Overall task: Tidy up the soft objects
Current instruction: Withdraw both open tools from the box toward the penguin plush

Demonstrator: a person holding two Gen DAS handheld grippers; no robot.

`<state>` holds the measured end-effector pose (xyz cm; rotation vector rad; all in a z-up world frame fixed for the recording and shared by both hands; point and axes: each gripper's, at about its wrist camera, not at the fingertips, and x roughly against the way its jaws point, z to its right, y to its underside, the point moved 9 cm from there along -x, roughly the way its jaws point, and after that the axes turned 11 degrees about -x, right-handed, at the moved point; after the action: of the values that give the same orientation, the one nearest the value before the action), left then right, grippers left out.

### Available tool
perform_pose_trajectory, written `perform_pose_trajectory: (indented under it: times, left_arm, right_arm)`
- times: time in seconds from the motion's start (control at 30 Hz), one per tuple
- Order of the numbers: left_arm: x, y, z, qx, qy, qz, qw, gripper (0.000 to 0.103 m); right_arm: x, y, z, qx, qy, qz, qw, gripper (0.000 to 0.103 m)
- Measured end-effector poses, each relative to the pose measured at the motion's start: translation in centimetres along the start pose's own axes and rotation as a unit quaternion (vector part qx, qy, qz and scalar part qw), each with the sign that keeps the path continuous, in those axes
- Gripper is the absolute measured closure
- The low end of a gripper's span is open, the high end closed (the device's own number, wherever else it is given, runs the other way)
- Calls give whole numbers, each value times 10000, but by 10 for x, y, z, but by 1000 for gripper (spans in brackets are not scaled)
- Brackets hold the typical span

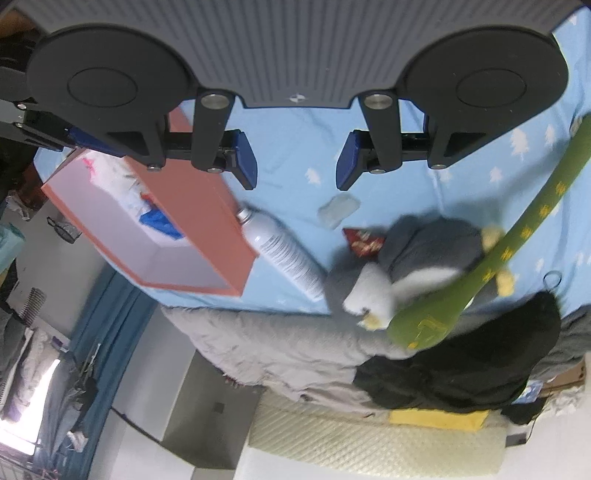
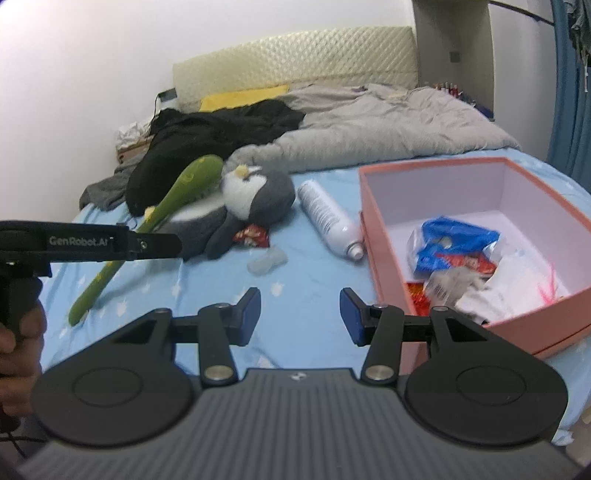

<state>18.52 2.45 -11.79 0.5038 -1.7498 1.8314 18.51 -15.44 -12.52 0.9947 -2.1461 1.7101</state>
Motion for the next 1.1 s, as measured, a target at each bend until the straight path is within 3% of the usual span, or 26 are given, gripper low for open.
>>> perform_pose_trajectory:
  times: [0.4, 1.1]
  left_arm:
    - [-30, 36, -36, 284, -249, -377, 9986, 50]
    - [-129, 28, -83, 305, -544, -797, 9949, 50]
  right_arm:
    - [-29, 23, -12, 222, -69, -282, 9993, 53]
    - [-114, 24, -10, 290, -120, -685, 9972, 53]
